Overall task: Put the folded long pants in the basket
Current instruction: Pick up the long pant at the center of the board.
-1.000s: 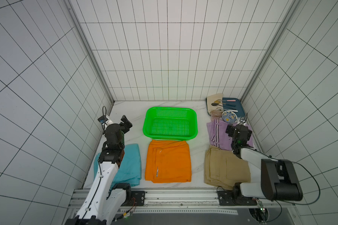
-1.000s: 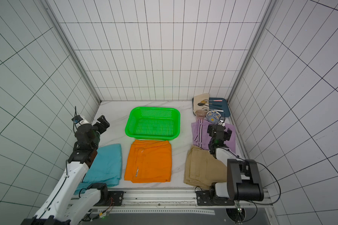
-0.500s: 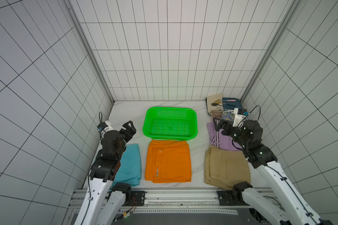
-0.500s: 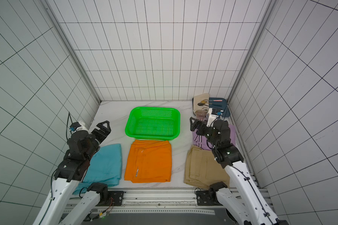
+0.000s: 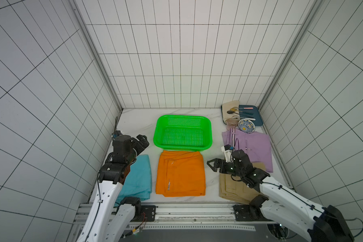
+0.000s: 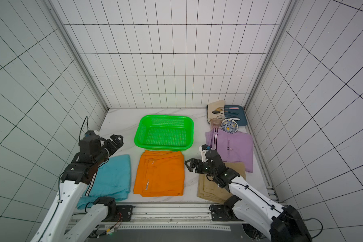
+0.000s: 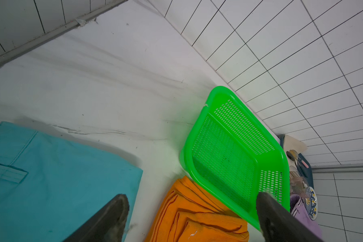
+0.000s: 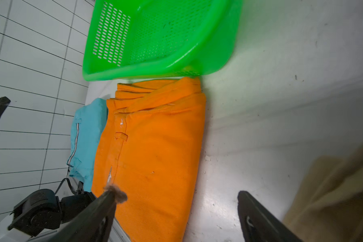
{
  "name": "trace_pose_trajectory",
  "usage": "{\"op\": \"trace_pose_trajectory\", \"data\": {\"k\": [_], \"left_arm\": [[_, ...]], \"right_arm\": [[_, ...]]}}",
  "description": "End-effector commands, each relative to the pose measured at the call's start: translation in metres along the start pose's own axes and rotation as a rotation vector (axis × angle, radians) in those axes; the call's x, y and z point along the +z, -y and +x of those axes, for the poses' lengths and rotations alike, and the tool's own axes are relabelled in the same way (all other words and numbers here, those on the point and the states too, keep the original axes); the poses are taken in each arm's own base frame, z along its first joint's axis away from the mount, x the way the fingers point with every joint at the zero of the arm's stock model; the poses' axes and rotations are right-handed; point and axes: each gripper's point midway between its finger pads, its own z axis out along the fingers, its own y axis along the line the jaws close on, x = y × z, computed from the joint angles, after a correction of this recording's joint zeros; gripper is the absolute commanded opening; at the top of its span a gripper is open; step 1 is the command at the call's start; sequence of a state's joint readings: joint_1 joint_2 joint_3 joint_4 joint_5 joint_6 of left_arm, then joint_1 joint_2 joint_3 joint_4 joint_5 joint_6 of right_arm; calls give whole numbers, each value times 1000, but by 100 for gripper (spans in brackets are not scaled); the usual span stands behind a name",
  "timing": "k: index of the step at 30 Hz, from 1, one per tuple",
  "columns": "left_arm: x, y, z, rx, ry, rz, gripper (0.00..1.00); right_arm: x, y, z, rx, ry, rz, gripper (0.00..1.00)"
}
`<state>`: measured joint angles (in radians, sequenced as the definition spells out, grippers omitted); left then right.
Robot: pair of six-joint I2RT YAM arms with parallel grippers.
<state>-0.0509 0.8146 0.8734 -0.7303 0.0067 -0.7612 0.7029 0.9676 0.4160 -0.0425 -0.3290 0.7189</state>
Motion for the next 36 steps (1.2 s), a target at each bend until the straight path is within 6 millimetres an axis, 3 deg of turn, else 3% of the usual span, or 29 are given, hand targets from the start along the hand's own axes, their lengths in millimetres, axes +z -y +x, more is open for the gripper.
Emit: {"op": "trace_pose_trajectory", "data": {"k": [1,4,8,12,16,19,24,28,32,36], "left_arm": [[19,-4,15,-85,-144,-3,98],[27,-11,19,-114,-201,-43,98],[21,-29,11,-164,-171,-150,98],[17,-30,10,-201,-172,-152,98],[18,-21,3,-109,-185,-121,82],[24,-27,8,-94,-207,-135,87],[38,-4,32,-95,-366,17,88],[43,-6,41,-101,-420,9,88],[40,-6,69,-107,-500,51,88],[30,-3,111,-29,-555,64,89]], "right_arm": [[16,-6,2,8,-39,10,91],[29,-6,8,-3,-90,32,91],[44,-9,17,-10,-155,45,91],[58,-12,24,-13,-200,41,89],[70,-14,29,-24,-238,58,81],[79,-13,34,-21,-272,62,66],[91,-17,41,-3,-322,35,23],[90,-17,44,4,-328,31,0],[72,-10,40,-15,-275,72,0],[46,14,30,-18,-202,190,0]]}}
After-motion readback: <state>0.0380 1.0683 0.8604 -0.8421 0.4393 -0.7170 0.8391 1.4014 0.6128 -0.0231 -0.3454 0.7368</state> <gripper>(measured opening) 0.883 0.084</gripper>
